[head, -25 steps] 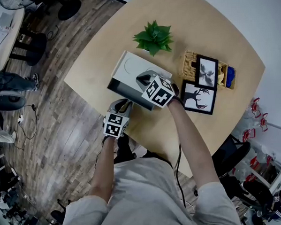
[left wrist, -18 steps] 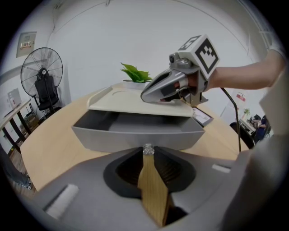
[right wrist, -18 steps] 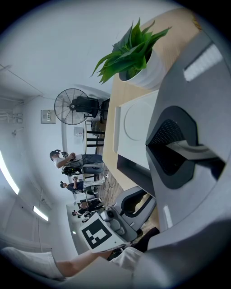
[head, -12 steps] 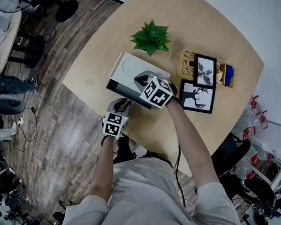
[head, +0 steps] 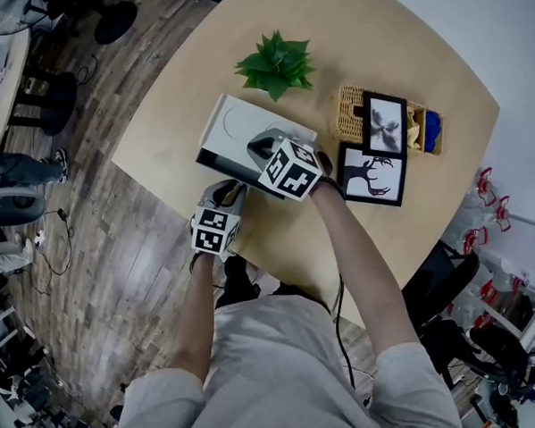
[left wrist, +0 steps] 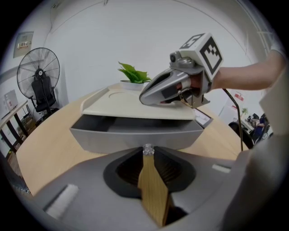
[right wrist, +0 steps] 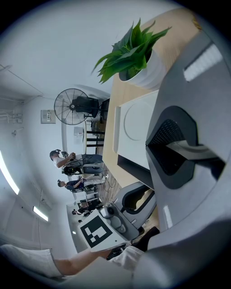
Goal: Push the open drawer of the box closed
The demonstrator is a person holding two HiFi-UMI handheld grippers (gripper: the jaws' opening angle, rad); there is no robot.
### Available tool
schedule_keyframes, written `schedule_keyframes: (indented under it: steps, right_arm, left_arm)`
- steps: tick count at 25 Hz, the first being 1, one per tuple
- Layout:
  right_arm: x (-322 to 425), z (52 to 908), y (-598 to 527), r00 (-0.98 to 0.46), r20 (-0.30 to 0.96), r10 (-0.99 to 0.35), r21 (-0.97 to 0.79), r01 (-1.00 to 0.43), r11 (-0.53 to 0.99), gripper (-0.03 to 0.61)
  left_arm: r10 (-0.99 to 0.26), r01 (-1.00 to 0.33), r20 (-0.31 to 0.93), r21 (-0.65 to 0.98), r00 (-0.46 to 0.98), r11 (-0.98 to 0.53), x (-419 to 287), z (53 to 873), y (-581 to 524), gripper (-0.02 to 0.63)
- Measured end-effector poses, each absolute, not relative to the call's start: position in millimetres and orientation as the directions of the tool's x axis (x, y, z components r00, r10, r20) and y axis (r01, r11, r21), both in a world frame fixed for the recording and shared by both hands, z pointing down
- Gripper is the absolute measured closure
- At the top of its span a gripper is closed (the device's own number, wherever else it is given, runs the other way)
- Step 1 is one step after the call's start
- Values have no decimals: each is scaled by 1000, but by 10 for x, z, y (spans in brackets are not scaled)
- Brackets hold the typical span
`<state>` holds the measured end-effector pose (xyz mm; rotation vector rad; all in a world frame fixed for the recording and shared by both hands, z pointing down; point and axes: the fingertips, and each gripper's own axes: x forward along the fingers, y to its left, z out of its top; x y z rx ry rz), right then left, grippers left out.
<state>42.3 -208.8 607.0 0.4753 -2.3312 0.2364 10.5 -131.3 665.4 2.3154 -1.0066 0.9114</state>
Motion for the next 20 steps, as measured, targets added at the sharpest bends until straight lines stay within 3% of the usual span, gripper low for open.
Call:
schedule_keyframes:
  steps: [20]
  right_arm:
    - [419, 6075, -2089, -663, 699, -268, -32, -403, 914, 577]
  left_arm:
    - [-459, -750, 713, 143, 530, -645, 177, 6659, -1467, 482]
